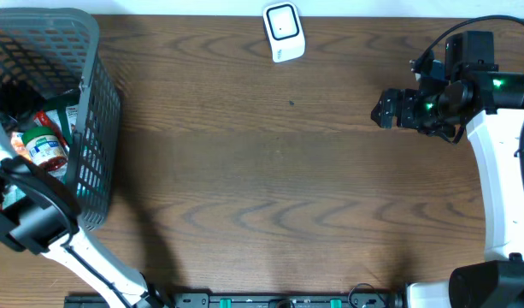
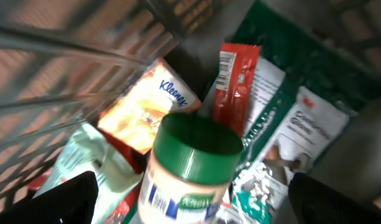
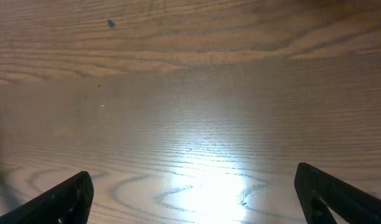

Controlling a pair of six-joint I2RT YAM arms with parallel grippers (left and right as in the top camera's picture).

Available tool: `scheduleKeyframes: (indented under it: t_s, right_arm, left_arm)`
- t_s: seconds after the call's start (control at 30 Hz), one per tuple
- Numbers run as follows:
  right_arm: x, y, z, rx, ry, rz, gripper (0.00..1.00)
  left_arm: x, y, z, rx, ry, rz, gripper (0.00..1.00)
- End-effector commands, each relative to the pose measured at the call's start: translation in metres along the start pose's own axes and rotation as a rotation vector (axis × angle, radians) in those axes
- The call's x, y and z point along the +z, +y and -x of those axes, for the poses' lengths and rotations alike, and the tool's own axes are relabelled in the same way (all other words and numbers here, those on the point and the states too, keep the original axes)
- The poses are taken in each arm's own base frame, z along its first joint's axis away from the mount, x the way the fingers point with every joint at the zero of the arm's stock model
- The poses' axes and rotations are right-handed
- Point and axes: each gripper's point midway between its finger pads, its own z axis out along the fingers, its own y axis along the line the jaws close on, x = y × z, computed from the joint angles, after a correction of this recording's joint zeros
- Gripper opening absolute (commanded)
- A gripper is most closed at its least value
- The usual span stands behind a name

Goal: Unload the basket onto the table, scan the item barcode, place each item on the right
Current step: 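Lower the left gripper into the basket and grasp the green-lidded jar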

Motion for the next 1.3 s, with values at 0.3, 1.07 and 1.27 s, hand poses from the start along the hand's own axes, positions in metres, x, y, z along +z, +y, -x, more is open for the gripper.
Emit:
scheduleKeyframes:
  t_s: [0.3, 1.07, 1.27]
  right_arm:
    - [-0.003, -0.003, 0.005, -0.015, -0.019, -0.021, 0.99]
    - [-0.003, -0.003, 0.005, -0.015, -0.02, -0.021, 0.99]
    - [-0.003, -0.003, 0.006, -0.015, -0.02, -0.021, 0.99]
  left_arm:
    - [0.062, -0.009, -0.015, 0.029, 0.135, -0.023, 0.91]
    - [0.023, -0.023, 0.001, 0.023, 0.036, -0.124, 0.86]
    - [0.025, -0.023, -0.003, 0.043, 0.047, -0.122, 0.95]
